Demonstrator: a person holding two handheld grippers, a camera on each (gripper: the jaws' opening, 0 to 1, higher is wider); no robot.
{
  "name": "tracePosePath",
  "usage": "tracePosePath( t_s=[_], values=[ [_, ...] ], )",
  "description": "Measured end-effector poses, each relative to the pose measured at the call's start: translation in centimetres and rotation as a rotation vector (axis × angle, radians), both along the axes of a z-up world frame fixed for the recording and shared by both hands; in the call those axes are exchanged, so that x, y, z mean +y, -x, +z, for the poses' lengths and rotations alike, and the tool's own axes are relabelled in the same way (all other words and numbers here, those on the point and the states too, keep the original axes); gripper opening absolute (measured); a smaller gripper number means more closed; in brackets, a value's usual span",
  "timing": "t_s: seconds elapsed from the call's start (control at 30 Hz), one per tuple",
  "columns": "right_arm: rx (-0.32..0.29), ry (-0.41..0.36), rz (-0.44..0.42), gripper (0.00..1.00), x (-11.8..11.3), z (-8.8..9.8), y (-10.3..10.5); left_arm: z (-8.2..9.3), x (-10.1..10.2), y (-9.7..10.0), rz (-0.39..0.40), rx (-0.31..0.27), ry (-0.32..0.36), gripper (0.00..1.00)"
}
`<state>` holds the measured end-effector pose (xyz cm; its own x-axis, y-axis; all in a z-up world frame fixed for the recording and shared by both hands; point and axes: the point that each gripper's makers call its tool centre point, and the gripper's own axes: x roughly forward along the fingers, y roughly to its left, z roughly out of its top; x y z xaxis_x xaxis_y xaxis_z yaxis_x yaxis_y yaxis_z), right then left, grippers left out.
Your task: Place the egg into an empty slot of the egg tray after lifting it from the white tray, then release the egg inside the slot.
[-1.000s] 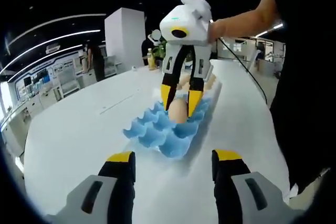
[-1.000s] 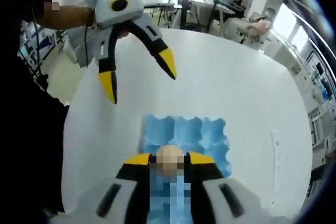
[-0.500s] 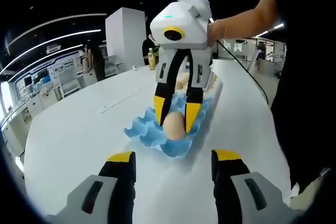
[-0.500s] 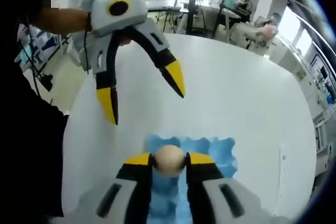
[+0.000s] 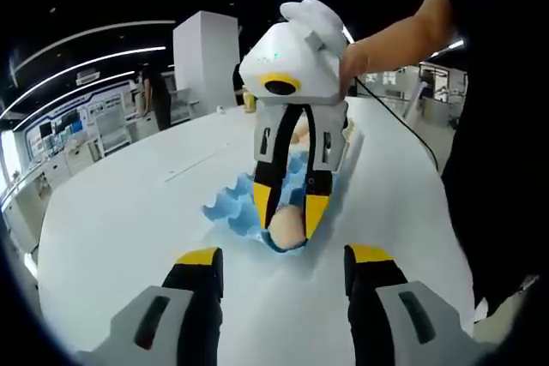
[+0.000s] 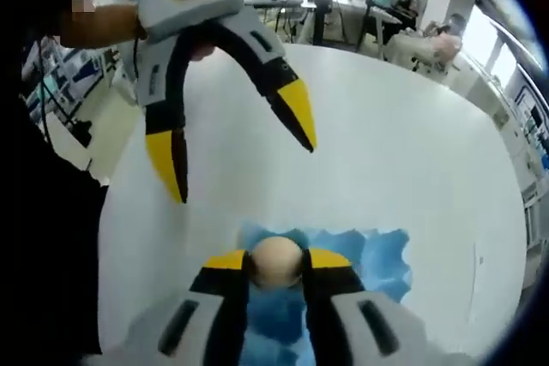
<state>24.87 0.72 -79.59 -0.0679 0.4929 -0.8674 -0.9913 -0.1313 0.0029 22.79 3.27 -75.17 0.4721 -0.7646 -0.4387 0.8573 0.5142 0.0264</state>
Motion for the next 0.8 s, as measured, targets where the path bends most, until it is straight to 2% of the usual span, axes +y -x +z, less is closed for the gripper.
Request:
tracePosePath(
  t_s=[0.37, 0.5, 0.53, 0.73, 0.8],
  values=[
    [0.000, -0.023, 0.005, 0.26, -0.22, -0.10, 0.10, 0.11, -0.16, -0.02, 0.001, 0.000, 0.002, 0.57],
    [-0.044, -0.089, 0.050, 0.26, -0.18, -0.20, 0.09, 0.20, -0.26, -0.06, 0.001, -0.002, 0.001, 0.57],
    [-0.016, -0.126, 0.033, 0.27, 0.10, -0.12, 0.47, 0.17, -0.21, -0.07, 0.003, -0.003, -0.003, 0.57],
    [-0.003, -0.178, 0.017, 0.33, -0.44, -0.27, 0.58, 0.24, -0.16, 0.09, 0.007, -0.003, -0.010, 0.57],
    [-0.002, -0.217, 0.044, 0.37, -0.25, -0.11, 0.98, 0.31, -0.15, 0.10, 0.008, -0.004, -0.014, 0.56]
  ],
)
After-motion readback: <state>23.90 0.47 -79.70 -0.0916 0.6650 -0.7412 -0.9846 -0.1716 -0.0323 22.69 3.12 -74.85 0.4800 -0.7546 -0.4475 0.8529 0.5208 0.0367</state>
